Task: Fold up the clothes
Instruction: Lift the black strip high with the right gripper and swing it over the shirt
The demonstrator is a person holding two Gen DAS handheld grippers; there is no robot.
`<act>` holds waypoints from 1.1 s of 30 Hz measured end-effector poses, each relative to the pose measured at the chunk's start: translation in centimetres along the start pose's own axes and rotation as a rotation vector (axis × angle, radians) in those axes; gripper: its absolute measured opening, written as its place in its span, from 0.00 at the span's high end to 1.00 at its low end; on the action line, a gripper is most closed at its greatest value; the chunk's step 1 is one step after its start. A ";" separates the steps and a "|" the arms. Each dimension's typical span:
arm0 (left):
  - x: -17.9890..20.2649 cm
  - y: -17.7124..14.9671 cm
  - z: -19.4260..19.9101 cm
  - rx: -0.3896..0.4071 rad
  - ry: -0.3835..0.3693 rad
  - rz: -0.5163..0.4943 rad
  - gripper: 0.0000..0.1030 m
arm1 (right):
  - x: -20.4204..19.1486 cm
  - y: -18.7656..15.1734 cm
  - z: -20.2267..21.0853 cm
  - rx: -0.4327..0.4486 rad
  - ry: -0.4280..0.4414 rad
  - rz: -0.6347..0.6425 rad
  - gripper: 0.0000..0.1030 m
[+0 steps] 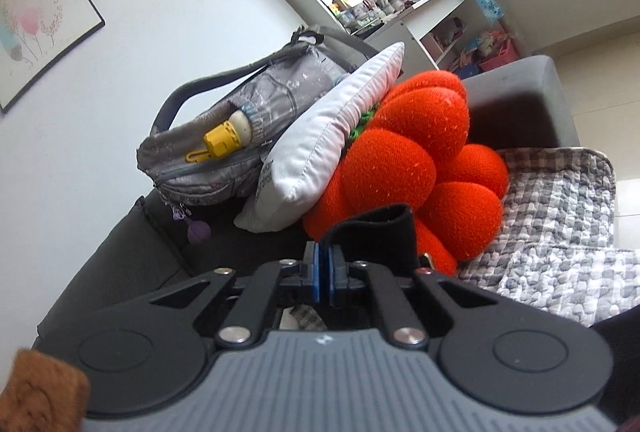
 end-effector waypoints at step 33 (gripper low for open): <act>5.8 -11.0 -11.2 -0.142 0.132 -0.504 0.36 | 12.0 1.3 13.3 0.102 -0.241 -0.008 0.94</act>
Point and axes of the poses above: each gripper's, at about its wrist camera, not at the fingertips, and z roughly against the way its jaws point, x to its right, y to its top, the point moved 10 cm from there along -z, roughly the way its jaws point, and after that the axes turned 14 degrees about z, right-handed, at the moved point
